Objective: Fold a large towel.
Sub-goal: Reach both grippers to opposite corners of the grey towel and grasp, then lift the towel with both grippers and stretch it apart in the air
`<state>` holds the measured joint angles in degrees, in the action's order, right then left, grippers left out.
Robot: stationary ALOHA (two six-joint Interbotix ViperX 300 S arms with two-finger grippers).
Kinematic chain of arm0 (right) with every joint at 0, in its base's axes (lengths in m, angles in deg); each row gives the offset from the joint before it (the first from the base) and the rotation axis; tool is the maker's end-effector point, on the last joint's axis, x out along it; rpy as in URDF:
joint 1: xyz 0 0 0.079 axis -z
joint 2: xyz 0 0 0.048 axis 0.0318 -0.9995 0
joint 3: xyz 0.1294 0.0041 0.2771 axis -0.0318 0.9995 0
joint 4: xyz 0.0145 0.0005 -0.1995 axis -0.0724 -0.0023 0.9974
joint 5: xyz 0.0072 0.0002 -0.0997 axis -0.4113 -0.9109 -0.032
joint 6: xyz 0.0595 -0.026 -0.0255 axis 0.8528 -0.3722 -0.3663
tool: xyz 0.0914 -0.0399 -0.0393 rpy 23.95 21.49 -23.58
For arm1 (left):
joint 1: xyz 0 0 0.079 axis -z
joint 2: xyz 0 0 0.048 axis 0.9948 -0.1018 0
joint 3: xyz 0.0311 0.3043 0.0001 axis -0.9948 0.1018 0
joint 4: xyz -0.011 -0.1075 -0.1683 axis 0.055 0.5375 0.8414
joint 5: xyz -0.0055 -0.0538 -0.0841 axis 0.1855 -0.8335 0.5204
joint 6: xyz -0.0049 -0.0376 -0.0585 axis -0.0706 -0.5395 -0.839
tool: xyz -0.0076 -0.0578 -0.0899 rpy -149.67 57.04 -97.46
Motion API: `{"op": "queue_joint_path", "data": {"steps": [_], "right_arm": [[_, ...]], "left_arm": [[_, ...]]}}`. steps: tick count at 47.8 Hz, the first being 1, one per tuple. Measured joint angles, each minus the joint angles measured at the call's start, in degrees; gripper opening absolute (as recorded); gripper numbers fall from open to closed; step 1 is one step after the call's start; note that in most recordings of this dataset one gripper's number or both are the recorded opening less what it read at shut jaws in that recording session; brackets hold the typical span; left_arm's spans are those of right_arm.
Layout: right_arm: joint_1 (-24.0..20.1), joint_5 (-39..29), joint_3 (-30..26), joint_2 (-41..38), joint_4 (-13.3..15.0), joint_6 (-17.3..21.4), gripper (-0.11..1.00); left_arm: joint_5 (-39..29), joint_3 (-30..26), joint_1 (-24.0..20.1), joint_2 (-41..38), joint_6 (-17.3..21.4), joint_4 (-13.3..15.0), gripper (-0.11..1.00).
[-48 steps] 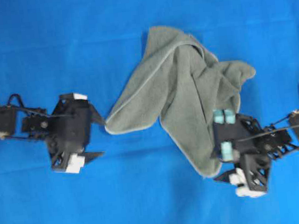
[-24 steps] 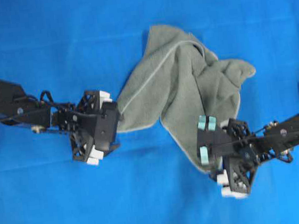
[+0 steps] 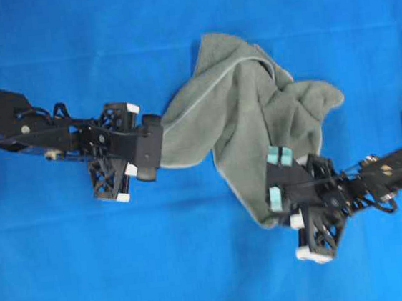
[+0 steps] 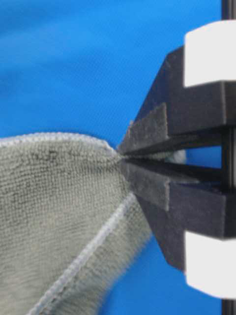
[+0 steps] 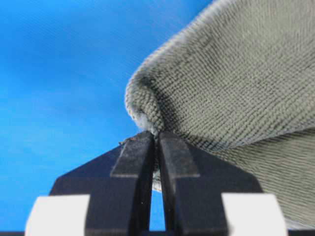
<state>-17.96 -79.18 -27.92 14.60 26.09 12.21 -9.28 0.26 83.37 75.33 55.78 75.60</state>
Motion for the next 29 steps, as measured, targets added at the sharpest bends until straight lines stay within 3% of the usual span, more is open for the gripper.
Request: {"op": "queue_joint_path", "data": {"steps": [6,12,29], "right_arm": [[0.0,-1.0,-0.1,6.2,0.8,-0.4,0.03],[0.0,-4.0,-1.3,13.3,4.0,-0.5,0.03],[1.0,-20.7,-9.8,32.0,19.3,0.4,0.03]], "left_arm": [[-5.8,-2.5,0.1,6.8,0.0,0.0,0.03],[-10.5,-4.5,0.1,15.0,-0.2,0.0,0.03],[-13.4,-7.8,-0.4,39.2,-0.5,0.0,0.03]]}}
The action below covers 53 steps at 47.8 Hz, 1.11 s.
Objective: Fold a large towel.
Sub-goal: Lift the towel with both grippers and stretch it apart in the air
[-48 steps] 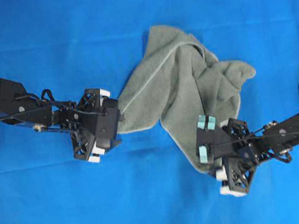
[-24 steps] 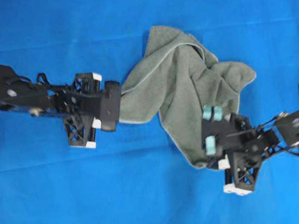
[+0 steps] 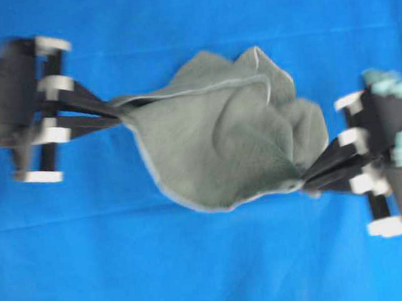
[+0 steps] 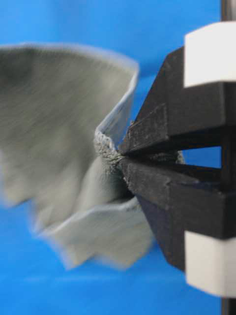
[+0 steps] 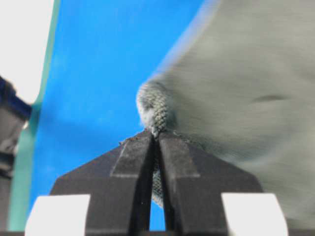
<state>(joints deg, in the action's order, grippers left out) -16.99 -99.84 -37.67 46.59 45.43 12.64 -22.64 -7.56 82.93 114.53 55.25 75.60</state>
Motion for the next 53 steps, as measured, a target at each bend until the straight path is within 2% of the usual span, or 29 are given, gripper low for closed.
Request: {"op": "queue_joint_path", "data": {"steps": [5,9,18,22,26,31,34,37,40,44,46,50,53], "right_arm": [[4.7,-6.3,-2.0,4.0,5.0,1.2,0.03],[11.3,-11.3,-3.3,6.5,9.2,3.1,0.03],[27.9,-19.4,-7.1,9.3,18.1,3.3,0.03],[33.5,-20.4,-9.2,10.4,20.3,3.1,0.03],[35.9,-20.7,-11.3,11.0,20.9,3.1,0.03],[36.0,-21.0,-14.9,11.7,20.3,3.1,0.03],[35.1,-21.7,-16.6,12.2,18.1,3.0,0.03],[32.7,-22.7,-18.2,13.1,14.6,2.5,0.03],[29.2,-23.5,-19.3,14.0,11.1,1.8,0.03],[24.5,-23.7,-20.3,14.8,7.6,0.9,0.03],[21.4,-23.8,-20.7,14.8,5.8,0.5,0.03],[14.8,-23.1,-21.4,14.9,3.6,0.5,0.03],[10.7,-21.5,-21.8,14.9,2.9,0.5,0.03]], "left_arm": [[0.0,-0.9,-2.5,4.3,0.0,0.0,0.03],[0.4,-1.6,-6.5,5.9,0.0,0.0,0.03],[1.1,-5.4,-17.7,5.6,-2.1,0.0,0.03],[1.0,-7.9,-22.8,5.4,-3.5,0.1,0.03],[0.1,-10.4,-25.1,5.4,-5.6,0.4,0.03],[-3.2,-14.3,-25.0,6.0,-10.2,0.5,0.03],[-6.1,-16.6,-23.6,6.9,-13.8,0.5,0.03],[-9.7,-18.5,-20.9,8.2,-17.1,0.5,0.03],[-12.7,-19.5,-17.4,9.8,-21.0,0.6,0.03],[-15.5,-20.1,-12.7,11.2,-24.7,0.6,0.03],[-16.1,-20.4,-9.5,11.9,-27.8,0.6,0.03],[-15.6,-20.7,-2.0,13.1,-32.8,0.6,0.03],[-14.3,-21.4,2.5,13.8,-35.2,0.6,0.03]]}}
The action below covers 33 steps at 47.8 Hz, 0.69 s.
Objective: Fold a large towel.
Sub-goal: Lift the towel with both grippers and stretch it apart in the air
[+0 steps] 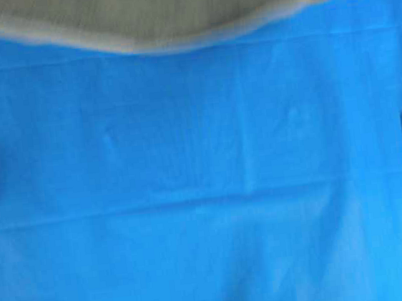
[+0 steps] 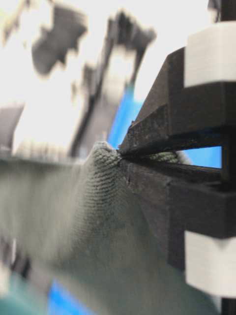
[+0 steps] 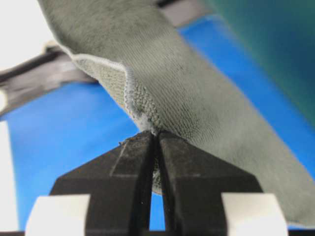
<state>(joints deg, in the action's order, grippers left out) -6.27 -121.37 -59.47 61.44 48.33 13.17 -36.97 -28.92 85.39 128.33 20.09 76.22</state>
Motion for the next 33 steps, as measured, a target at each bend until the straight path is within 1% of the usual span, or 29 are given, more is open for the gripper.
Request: {"op": "queue_joint_path", "data": {"steps": [2,5,8,11,15,18,20,25,30,31,33], "right_arm": [[-3.2,2.0,-0.3,0.0,-0.2,0.0,0.03],[-7.6,5.4,-0.5,-0.1,-0.6,0.0,0.03],[-11.0,9.4,-0.5,-0.3,-0.6,0.0,0.03],[-14.0,13.8,-0.5,-0.8,-0.5,0.0,0.03],[-16.6,17.1,-0.5,-1.9,-0.4,0.4,0.03],[-16.9,17.8,-0.3,-3.0,-0.3,1.1,0.03],[-16.7,17.9,0.0,-3.7,0.0,2.5,0.03],[-16.9,17.4,0.6,-5.5,2.4,5.4,0.03],[-17.1,12.8,1.1,-5.5,6.9,8.5,0.03],[-17.0,11.0,1.1,-5.3,8.5,9.5,0.03],[-16.7,7.8,1.3,-5.0,10.9,11.1,0.03]], "left_arm": [[1.2,-0.5,2.8,0.4,-1.6,0.0,0.03],[2.5,-1.3,6.5,0.4,-2.8,0.0,0.03],[3.2,-1.8,8.3,0.2,-3.6,0.1,0.03],[3.3,-1.9,8.7,-0.4,-4.2,0.0,0.03],[3.3,-1.9,9.1,-1.8,-5.4,0.0,0.03],[3.2,-1.9,9.4,-3.2,-6.4,0.1,0.03],[2.9,-1.9,9.6,-4.0,-7.0,0.0,0.03],[1.1,-1.9,9.8,-4.5,-8.0,0.0,0.03],[-1.4,-1.9,9.3,-3.9,-8.2,-0.1,0.03],[-2.1,-1.9,8.7,-4.0,-8.2,-0.3,0.03],[-3.3,-1.7,7.2,-4.0,-8.2,-0.3,0.03]]}}
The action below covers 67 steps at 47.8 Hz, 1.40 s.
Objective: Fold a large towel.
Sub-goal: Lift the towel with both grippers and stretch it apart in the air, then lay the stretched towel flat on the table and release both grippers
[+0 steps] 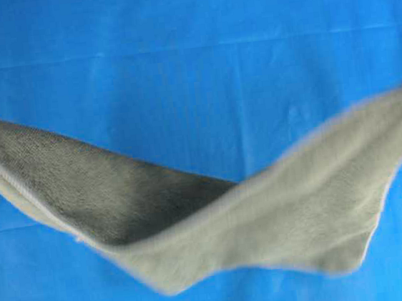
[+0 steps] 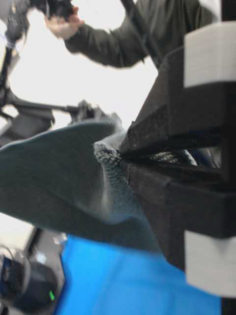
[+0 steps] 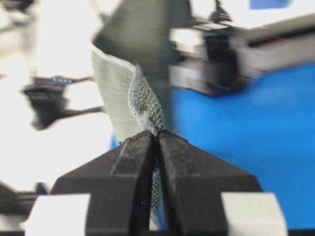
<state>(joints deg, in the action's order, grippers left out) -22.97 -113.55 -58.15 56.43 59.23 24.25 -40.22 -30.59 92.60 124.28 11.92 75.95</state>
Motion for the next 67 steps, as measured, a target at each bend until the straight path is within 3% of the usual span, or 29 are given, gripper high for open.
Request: {"op": "queue_joint_path", "data": {"steps": [9,13,18,26,33,40,46,53,61,67], "right_arm": [[4.0,-18.9,4.0,0.9,14.7,10.4,0.03],[5.4,-25.9,7.0,0.8,18.7,12.9,0.03],[8.1,-30.1,11.8,0.7,21.0,15.4,0.03],[14.5,-28.9,20.1,0.2,23.2,21.9,0.03],[22.3,-24.3,27.9,-1.1,25.6,26.7,0.03],[31.5,-15.1,30.9,-1.3,26.5,27.4,0.03],[36.5,-7.9,31.4,-1.4,26.4,27.2,0.03],[35.5,-5.7,32.3,-1.3,22.5,23.8,0.03],[29.4,-5.6,35.0,-1.3,10.4,15.3,0.03],[26.5,-5.4,38.4,-1.7,2.0,12.5,0.03]], "left_arm": [[-4.1,3.5,-14.1,-0.4,1.1,-0.1,0.03],[-4.3,6.5,-20.1,-0.4,1.4,-0.1,0.03],[-3.3,11.9,-25.8,-1.1,2.8,-0.2,0.03],[1.8,19.9,-31.7,-4.1,7.5,-0.2,0.03],[7.2,23.0,-36.3,-7.7,14.9,-0.2,0.03],[10.7,22.2,-40.8,-11.7,22.5,-0.2,0.03],[10.8,21.3,-41.5,-14.6,24.8,-0.1,0.03],[9.8,22.9,-37.1,-15.3,23.7,0.2,0.03],[9.7,28.3,-27.0,-15.4,18.3,0.4,0.03],[12.0,32.4,-19.2,-17.5,13.4,0.4,0.03]]}}
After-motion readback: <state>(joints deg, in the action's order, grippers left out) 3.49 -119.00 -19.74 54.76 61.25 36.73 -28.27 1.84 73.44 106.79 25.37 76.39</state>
